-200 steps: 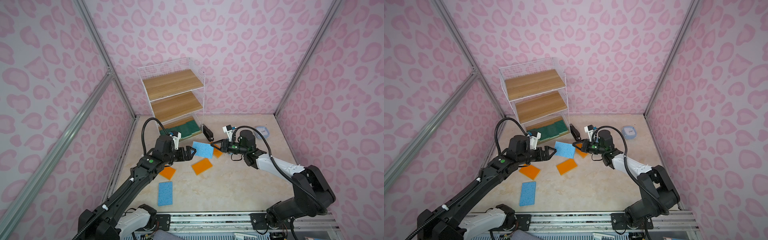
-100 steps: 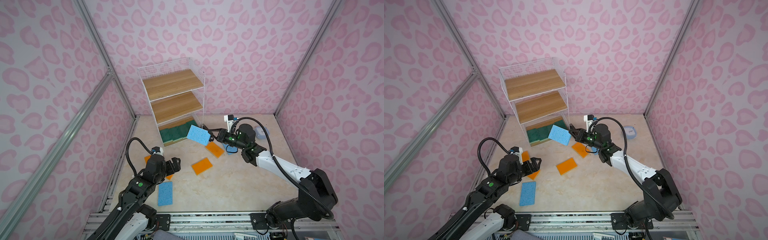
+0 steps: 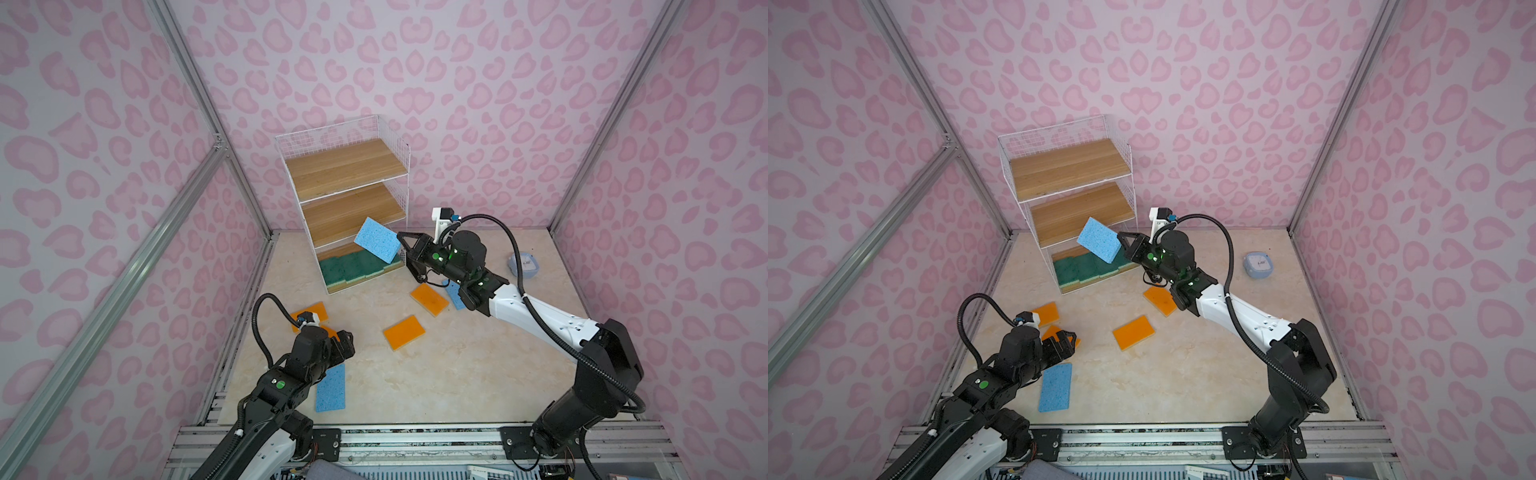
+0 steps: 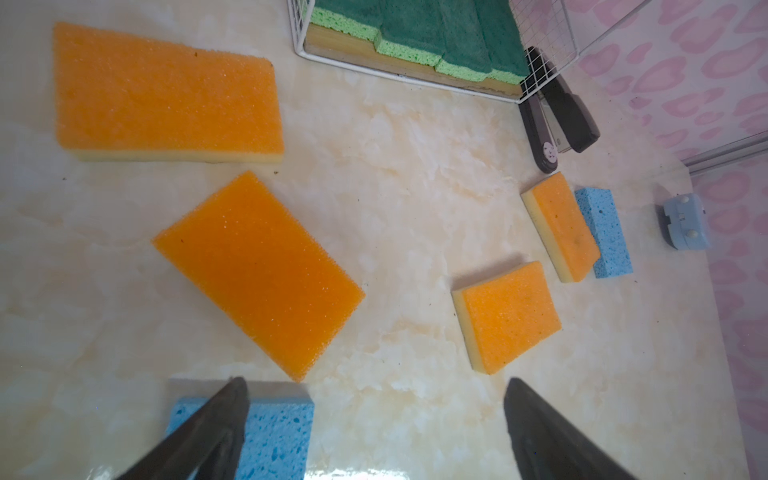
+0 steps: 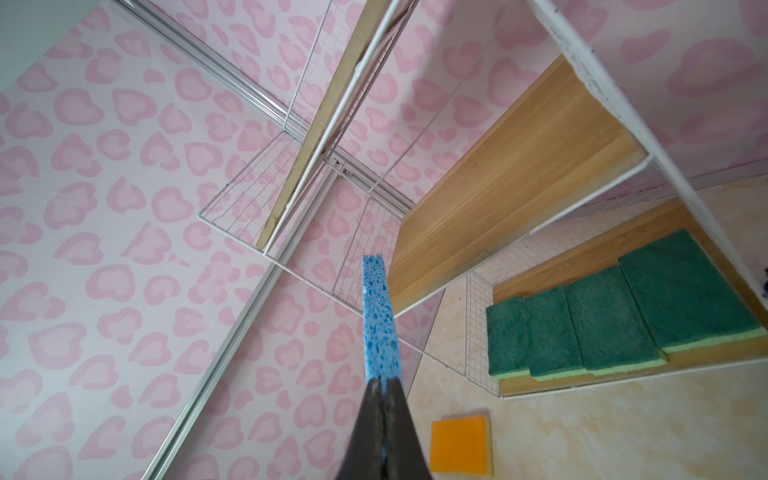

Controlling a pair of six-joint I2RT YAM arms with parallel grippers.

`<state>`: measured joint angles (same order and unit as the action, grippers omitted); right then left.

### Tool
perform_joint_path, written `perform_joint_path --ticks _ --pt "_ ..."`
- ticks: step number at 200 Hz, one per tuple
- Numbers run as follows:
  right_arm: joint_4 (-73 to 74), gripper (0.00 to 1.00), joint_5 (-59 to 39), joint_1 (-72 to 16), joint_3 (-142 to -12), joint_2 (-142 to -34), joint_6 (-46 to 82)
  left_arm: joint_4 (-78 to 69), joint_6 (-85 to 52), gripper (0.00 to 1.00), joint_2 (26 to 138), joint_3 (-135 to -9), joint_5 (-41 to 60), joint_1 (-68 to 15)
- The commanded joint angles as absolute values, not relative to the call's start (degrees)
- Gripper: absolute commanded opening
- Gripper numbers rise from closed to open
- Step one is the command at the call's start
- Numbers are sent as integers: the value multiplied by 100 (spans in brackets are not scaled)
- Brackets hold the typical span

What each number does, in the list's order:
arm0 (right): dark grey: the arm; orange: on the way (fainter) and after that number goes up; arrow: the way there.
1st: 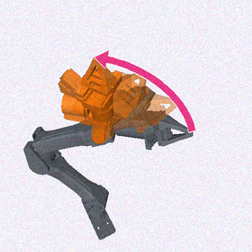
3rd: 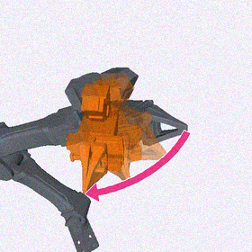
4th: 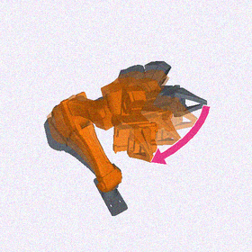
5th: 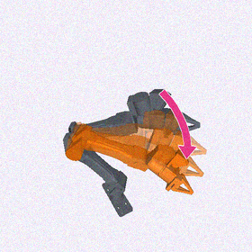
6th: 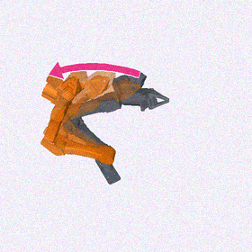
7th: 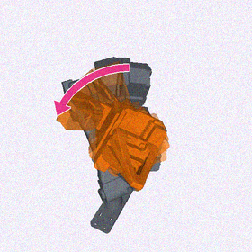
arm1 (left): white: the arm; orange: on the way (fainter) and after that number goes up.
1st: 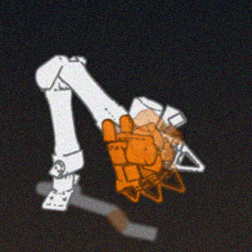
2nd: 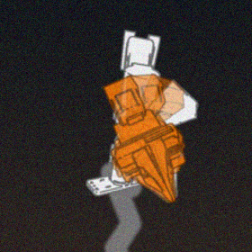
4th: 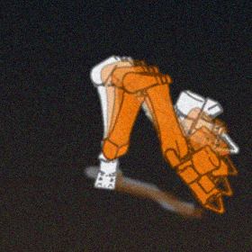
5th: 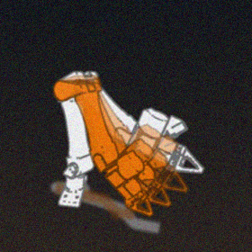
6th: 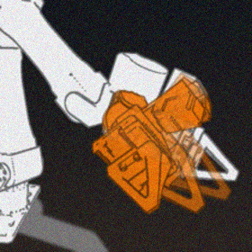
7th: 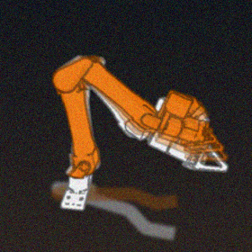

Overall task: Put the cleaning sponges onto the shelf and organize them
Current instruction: 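Carry the blue sponge with the right gripper up to the middle shelf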

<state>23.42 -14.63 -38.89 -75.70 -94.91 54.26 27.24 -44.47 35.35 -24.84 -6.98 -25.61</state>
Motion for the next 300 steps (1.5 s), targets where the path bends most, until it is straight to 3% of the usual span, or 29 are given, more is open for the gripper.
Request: perform_joint_path --ticks 1,87,226,300 --pt "2079 0 -907 -4030 -8003 -9794 5250 2587 -4402 97 3527 -2452 -677 -2549" --pt "1987 0 194 -4520 -10102 -11531 5346 2771 -4359 97 3296 -2304 -399 -2549" --pt "519 0 553 -4858 -14895 -14838 5962 2707 -4391 97 3296 -2206 -334 -2550" --pt "547 0 574 -5048 -15029 -15083 6059 2718 -4425 97 3167 -2158 -360 -2549"
